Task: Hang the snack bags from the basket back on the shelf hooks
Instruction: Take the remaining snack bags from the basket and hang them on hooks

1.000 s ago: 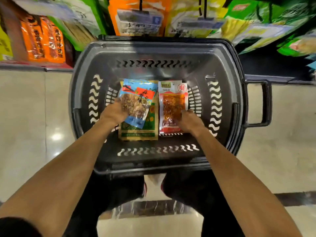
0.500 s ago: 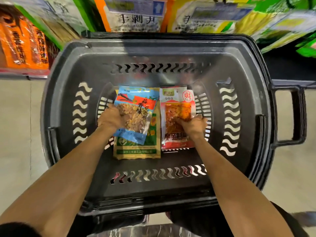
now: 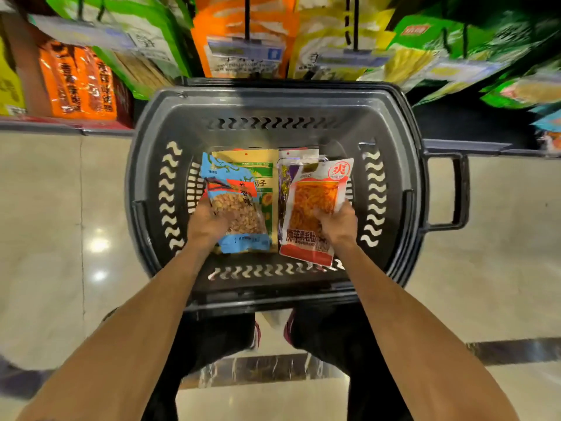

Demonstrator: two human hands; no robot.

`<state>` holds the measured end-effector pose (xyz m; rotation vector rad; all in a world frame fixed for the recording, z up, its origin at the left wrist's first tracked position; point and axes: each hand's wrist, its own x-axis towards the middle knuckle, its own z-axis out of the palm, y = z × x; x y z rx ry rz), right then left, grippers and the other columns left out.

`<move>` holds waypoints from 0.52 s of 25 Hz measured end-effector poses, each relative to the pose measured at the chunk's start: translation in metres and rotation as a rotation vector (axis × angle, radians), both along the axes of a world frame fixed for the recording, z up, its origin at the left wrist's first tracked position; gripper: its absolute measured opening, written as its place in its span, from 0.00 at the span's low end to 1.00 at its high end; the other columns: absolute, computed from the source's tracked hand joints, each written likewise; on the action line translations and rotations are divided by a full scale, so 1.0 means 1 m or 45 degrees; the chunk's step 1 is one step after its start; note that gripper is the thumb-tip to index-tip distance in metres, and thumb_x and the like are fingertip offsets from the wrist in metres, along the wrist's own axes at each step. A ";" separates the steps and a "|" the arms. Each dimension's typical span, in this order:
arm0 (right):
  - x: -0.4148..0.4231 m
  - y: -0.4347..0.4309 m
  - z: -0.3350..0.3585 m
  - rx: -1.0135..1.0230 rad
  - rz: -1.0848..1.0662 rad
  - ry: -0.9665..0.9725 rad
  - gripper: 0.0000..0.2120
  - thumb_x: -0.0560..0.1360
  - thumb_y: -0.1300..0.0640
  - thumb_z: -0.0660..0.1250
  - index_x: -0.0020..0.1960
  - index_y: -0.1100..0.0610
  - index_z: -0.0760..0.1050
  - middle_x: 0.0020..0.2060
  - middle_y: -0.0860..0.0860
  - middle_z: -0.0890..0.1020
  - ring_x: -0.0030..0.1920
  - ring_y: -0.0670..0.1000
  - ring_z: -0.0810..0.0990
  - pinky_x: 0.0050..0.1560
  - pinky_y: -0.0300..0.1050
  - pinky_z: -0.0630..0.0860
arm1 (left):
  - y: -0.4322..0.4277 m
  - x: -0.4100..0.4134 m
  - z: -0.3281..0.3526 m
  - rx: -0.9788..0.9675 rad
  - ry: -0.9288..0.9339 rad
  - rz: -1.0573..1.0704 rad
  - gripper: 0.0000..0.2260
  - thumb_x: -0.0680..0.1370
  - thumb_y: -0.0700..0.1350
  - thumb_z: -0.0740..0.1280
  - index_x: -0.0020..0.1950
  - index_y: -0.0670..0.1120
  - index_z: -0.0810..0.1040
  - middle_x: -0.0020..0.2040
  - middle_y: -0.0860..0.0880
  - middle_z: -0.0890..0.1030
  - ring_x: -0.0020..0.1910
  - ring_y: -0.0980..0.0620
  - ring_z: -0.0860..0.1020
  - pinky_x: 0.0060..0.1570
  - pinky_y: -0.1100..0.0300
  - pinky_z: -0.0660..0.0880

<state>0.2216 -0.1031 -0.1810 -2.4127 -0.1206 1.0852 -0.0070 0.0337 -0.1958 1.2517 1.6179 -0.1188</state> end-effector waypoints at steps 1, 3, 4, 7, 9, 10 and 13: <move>-0.003 -0.002 0.020 0.032 0.001 0.004 0.16 0.74 0.54 0.74 0.58 0.56 0.76 0.48 0.47 0.81 0.52 0.50 0.81 0.55 0.49 0.79 | -0.007 -0.008 0.021 0.006 0.006 -0.014 0.17 0.74 0.49 0.74 0.61 0.49 0.77 0.53 0.50 0.83 0.53 0.46 0.81 0.56 0.48 0.78; -0.004 -0.004 0.067 0.124 -0.028 0.019 0.13 0.74 0.57 0.74 0.58 0.56 0.79 0.50 0.49 0.83 0.51 0.51 0.82 0.54 0.49 0.80 | -0.021 -0.025 0.071 -0.016 -0.065 0.074 0.16 0.75 0.49 0.73 0.62 0.51 0.77 0.54 0.49 0.83 0.54 0.45 0.81 0.55 0.45 0.78; -0.004 -0.006 0.098 0.153 -0.042 0.019 0.13 0.74 0.58 0.73 0.58 0.57 0.79 0.50 0.50 0.83 0.50 0.50 0.82 0.53 0.47 0.80 | -0.027 -0.033 0.103 -0.013 -0.103 0.115 0.16 0.76 0.48 0.73 0.62 0.50 0.76 0.54 0.49 0.83 0.54 0.46 0.81 0.55 0.46 0.78; -0.004 -0.007 0.189 0.197 0.046 -0.005 0.15 0.75 0.53 0.72 0.60 0.55 0.78 0.51 0.50 0.83 0.52 0.53 0.82 0.56 0.54 0.80 | -0.032 -0.038 0.201 0.031 -0.210 0.254 0.12 0.78 0.41 0.69 0.61 0.46 0.74 0.54 0.48 0.81 0.52 0.47 0.80 0.49 0.53 0.77; -0.001 -0.007 0.254 0.220 0.168 -0.022 0.21 0.74 0.43 0.69 0.62 0.52 0.76 0.53 0.51 0.83 0.52 0.55 0.83 0.55 0.59 0.80 | -0.031 -0.035 0.272 0.091 -0.337 0.337 0.11 0.79 0.37 0.68 0.61 0.46 0.74 0.54 0.48 0.80 0.52 0.49 0.79 0.44 0.59 0.76; 0.001 -0.006 0.286 0.238 0.241 -0.041 0.23 0.74 0.38 0.67 0.63 0.51 0.75 0.53 0.52 0.83 0.52 0.56 0.83 0.55 0.60 0.80 | -0.029 -0.033 0.306 0.124 -0.402 0.363 0.12 0.79 0.37 0.68 0.61 0.45 0.74 0.54 0.50 0.81 0.51 0.51 0.80 0.43 0.63 0.77; 0.014 0.003 0.393 0.405 0.330 -0.110 0.22 0.76 0.42 0.67 0.65 0.51 0.74 0.54 0.49 0.83 0.53 0.52 0.82 0.58 0.55 0.78 | -0.021 -0.024 0.401 0.242 -0.573 0.332 0.16 0.78 0.41 0.71 0.65 0.45 0.74 0.55 0.51 0.82 0.51 0.56 0.81 0.46 0.63 0.78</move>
